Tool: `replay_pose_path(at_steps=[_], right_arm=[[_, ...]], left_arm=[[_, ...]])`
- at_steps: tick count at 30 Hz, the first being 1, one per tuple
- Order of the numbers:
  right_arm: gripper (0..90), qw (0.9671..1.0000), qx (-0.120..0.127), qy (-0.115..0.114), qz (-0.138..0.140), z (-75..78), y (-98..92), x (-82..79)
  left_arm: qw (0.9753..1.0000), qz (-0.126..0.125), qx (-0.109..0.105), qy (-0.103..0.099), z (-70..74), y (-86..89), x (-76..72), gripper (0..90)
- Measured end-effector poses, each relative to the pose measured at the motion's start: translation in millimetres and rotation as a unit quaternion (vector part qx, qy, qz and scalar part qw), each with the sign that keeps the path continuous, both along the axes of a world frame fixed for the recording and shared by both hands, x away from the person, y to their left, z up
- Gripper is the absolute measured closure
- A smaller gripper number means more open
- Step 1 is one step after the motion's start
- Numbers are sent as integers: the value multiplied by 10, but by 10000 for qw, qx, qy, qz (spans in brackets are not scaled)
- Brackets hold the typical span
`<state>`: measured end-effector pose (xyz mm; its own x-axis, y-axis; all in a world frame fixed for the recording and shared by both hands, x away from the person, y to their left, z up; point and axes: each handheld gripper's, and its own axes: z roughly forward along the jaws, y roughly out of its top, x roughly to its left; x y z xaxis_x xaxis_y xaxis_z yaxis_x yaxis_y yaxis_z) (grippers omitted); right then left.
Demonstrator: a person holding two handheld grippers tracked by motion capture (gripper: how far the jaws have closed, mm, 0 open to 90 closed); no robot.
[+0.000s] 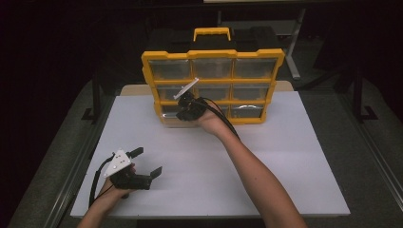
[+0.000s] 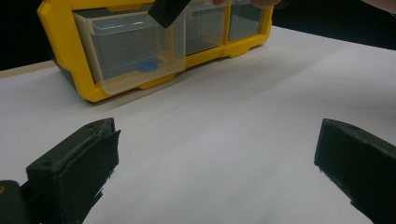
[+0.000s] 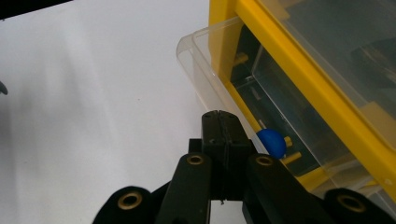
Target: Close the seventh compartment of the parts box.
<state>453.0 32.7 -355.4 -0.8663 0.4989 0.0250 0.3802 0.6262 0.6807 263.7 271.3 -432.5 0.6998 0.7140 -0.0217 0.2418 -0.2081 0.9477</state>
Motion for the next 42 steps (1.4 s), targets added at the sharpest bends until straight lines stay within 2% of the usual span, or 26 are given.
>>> replay_pose_path(at_steps=[12, 21, 42], right_arm=[[893, 10000, 51, -44, -53, -14, 8, 51], [893, 9998, 55, -99, -142, -21, 15, 103], [894, 9992, 46, -196, -351, -36, 33, 181]], left_arm=[[10000, -9, 49, 1, 1, 9, 2, 0], [10000, 21, -12, 15, 0, 6, -1, 0], [10000, 23, -8, 25, 4, 10, 1, 0]])
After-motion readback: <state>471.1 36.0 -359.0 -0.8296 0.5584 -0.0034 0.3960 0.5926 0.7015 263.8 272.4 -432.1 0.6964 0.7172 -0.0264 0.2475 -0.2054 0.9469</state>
